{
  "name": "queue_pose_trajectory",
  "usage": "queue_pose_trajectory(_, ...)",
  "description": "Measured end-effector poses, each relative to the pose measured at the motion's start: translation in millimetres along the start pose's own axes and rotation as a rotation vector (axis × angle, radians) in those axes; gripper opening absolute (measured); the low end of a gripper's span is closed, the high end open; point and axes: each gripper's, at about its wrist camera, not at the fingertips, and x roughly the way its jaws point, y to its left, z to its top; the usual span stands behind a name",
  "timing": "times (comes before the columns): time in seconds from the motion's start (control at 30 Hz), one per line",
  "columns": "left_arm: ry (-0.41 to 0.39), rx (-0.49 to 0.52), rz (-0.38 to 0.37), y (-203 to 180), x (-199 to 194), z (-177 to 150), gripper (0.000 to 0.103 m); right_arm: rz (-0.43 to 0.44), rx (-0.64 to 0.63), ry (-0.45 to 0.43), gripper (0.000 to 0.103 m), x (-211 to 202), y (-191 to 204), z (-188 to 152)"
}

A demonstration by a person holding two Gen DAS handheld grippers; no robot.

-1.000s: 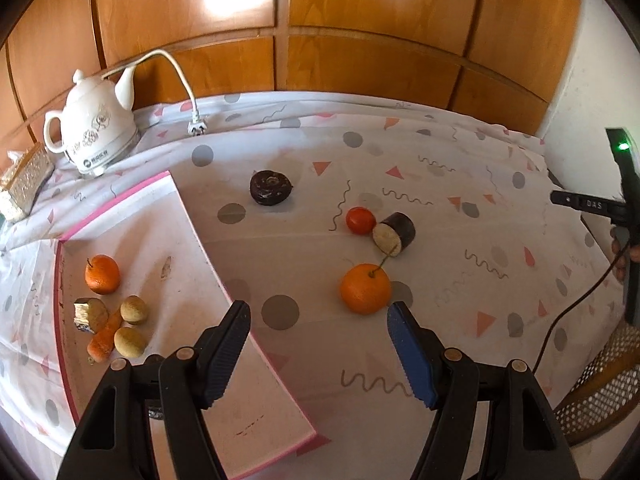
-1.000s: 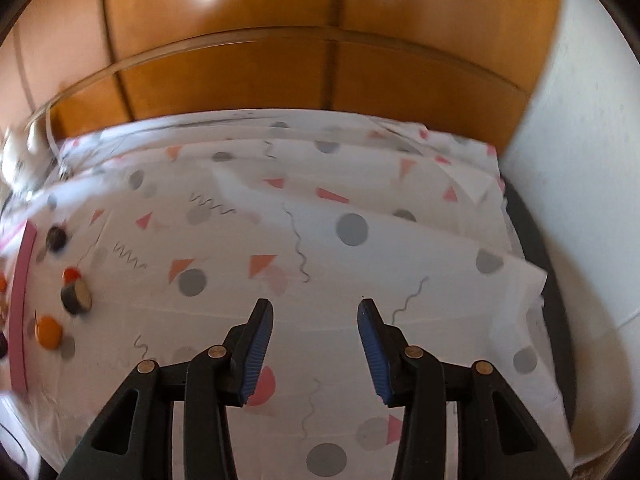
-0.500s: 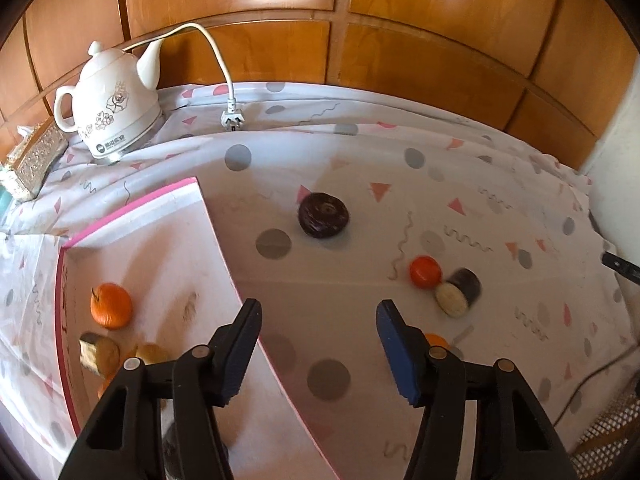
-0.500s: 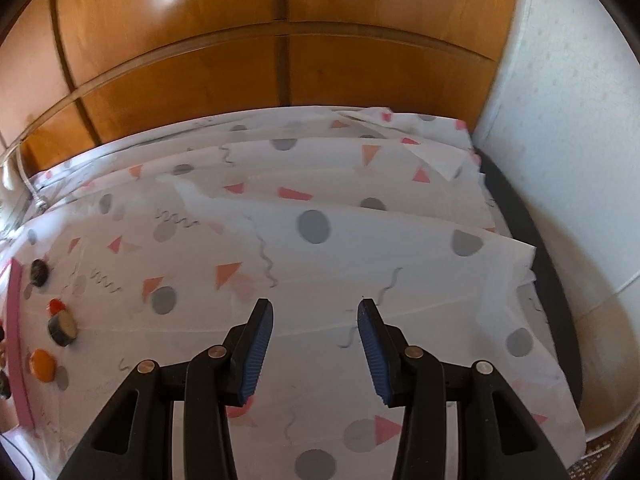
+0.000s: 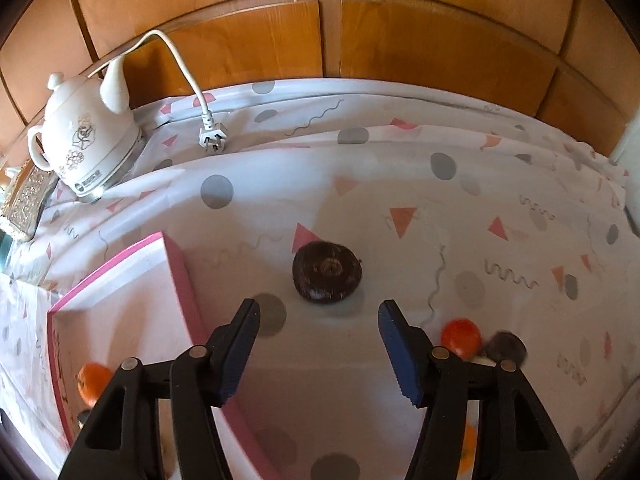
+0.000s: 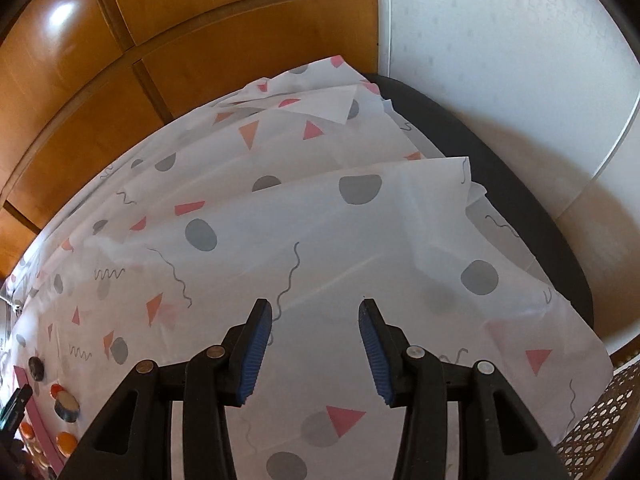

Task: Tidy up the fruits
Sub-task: 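Move the left tool to the dark round disc-shaped fruit and grasp it, then lift the dark round fruit with the left tool toward the tray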

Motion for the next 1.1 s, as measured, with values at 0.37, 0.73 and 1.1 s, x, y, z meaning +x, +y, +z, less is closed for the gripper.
queue_pose_trajectory(0.37,0.053,-0.016,0.023,-9.1,43.2,20.2,0.065,-0.015,-0.013,-0.001,0.046,4.5,1.9,1.4)
queue_pose_trajectory(0.73,0.022,-0.014,-0.036,-9.2,17.7,-2.4,0.047,0.002,-0.041,0.003,0.046,7.7,6.5,1.1)
queue_pose_trajectory(1.1,-0.017,-0.004,-0.116,-11.6,-42.6,-53.3,0.047,0.047,-0.115,0.053,0.046,14.2,21.8,-4.8)
